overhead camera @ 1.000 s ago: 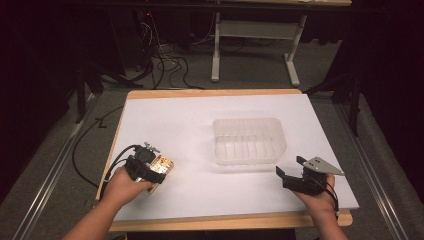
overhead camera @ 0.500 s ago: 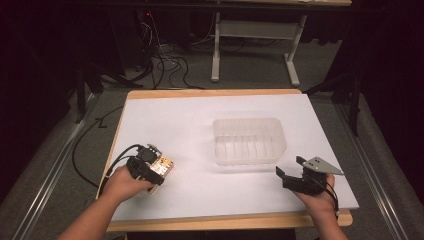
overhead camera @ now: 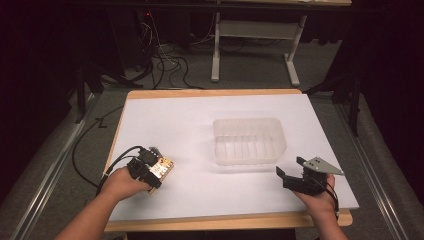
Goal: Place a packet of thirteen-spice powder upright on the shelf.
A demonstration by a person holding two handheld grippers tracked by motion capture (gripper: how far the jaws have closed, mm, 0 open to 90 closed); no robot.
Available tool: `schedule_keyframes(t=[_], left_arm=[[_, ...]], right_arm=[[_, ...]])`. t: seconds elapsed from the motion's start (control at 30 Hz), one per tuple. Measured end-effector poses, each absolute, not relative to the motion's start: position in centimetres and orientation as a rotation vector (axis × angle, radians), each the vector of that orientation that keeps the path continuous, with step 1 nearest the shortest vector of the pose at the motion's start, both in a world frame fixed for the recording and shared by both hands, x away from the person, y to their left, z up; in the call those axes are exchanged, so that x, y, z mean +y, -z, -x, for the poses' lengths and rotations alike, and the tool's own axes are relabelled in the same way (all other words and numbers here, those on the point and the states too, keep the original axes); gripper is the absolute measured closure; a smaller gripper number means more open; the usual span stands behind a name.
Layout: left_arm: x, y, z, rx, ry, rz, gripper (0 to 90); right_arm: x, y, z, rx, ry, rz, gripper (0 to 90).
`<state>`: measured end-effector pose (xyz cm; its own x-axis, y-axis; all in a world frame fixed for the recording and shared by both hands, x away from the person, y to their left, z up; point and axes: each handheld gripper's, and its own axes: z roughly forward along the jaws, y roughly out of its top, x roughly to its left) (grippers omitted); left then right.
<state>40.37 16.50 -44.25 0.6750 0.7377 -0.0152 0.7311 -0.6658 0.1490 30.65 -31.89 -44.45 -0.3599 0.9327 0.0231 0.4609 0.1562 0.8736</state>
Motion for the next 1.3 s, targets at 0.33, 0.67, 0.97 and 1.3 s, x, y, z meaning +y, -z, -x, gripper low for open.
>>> schedule_keyframes(t=[0.33, 0.67, 0.97, 1.3], left_arm=[[16.5, 44.2, -39.8, 1.198, -0.143, -2.741, 31.7], [16.4, 43.4, -39.1, 1.18, -0.173, -2.678, 32.7], [16.0, 43.1, -38.3, 1.136, -0.211, -2.592, 33.1], [15.4, 43.0, -37.0, 1.076, -0.251, -2.453, 33.2]], right_arm=[[-31.9, 44.6, -30.7, 1.898, -1.14, -1.328, 14.8], [-32.1, 44.5, -30.6, 1.884, -1.145, -1.337, 15.1], [-32.2, 44.5, -30.6, 1.882, -1.144, -1.341, 15.2], [-32.2, 44.5, -30.5, 1.881, -1.148, -1.34, 15.2]])
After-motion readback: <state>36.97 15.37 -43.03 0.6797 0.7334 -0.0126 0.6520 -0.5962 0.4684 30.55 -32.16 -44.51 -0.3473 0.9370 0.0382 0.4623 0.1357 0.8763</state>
